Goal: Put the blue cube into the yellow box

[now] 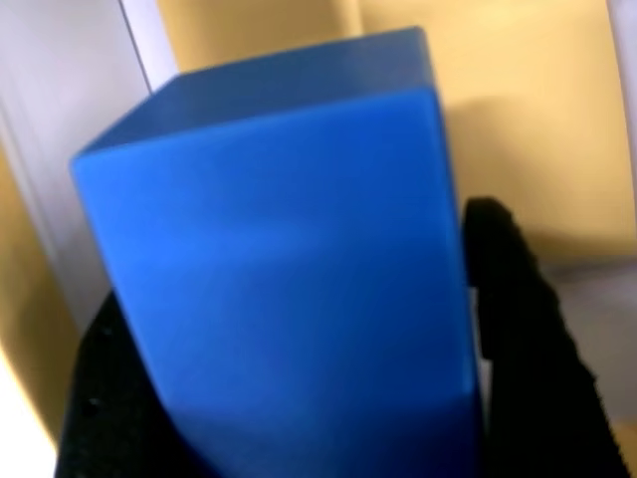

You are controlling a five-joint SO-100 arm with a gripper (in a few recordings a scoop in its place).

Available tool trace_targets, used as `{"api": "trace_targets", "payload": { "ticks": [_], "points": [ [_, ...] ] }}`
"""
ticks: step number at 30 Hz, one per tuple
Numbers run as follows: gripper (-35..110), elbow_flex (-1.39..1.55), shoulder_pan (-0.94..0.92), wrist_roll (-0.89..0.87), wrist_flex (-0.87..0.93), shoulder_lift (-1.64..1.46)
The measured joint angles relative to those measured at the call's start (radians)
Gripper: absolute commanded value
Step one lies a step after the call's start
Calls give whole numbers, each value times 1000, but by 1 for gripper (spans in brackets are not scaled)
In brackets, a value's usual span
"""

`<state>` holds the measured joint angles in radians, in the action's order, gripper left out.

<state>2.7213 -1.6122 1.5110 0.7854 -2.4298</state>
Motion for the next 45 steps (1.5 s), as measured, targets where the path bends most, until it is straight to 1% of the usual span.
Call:
{"api": "trace_targets", "payload": {
  "ticks": [6, 10, 12, 15, 18, 24, 28, 31, 34, 38, 45],
  "points": [
    [39, 15, -18, -57, -51, -11],
    [40, 15, -21, -51, -46, -15],
    [37, 17, -21, -31, -29, -38],
    [31, 17, -40, 26, 44, -100],
    [23, 8, -52, 101, 160, -189],
    [13, -190, -52, 173, 491, -262],
    [6, -327, -46, 216, 634, -296],
    [4, -411, -12, 225, 692, -304],
    [2, -488, 57, 219, 712, -304],
    [0, -538, 242, 207, 716, -308],
    [0, -543, 715, 152, 716, -316]
  ]
}}
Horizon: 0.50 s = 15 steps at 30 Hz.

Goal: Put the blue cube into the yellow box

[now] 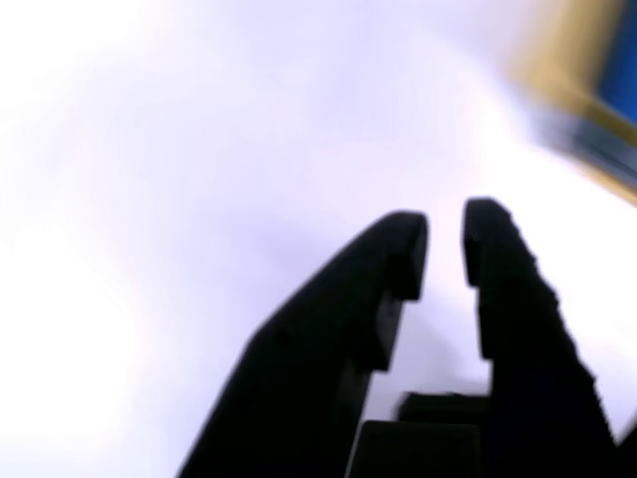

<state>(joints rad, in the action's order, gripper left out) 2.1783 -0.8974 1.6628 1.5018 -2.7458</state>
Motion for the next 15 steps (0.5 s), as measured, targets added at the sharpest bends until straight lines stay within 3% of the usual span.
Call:
{"api": "trace_targets", "payload": {
  "ticks": [7, 15],
  "points": [
    [0, 282, 540, -37, -94, -201],
    [0, 723, 842, -57, -189, -477]
  ]
}}
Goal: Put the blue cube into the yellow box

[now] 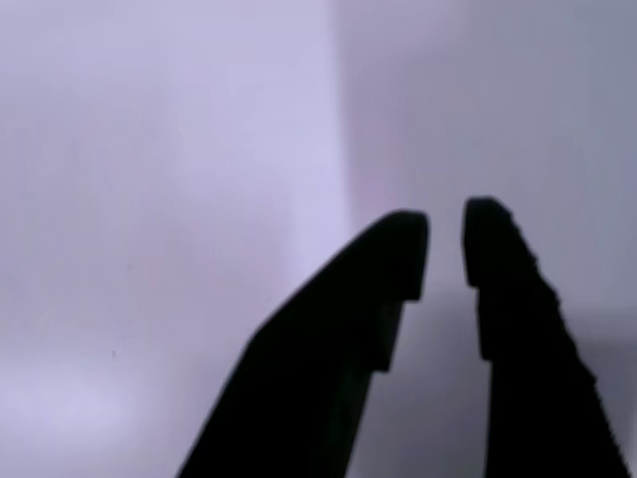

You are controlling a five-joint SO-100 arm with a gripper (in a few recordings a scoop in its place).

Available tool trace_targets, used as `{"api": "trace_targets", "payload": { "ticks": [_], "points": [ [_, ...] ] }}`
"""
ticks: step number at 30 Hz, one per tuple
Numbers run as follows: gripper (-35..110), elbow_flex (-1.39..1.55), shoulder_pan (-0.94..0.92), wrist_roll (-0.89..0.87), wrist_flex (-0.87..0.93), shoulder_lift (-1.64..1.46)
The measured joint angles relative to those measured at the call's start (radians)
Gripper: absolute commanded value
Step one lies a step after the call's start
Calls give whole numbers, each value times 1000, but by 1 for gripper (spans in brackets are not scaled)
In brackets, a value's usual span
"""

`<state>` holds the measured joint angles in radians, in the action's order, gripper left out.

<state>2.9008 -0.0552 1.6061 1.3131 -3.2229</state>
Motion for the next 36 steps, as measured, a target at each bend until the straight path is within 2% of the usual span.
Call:
{"api": "trace_targets", "payload": {
  "ticks": [7, 11, 16, 18, 36],
  "points": [
    [0, 213, 61, -14, -66, -97],
    [0, 218, 74, -32, -84, -98],
    [1, 218, 67, 9, 12, -98],
    [1, 218, 57, -26, 28, -98],
    [1, 218, 52, -32, 29, -98]
  ]
}}
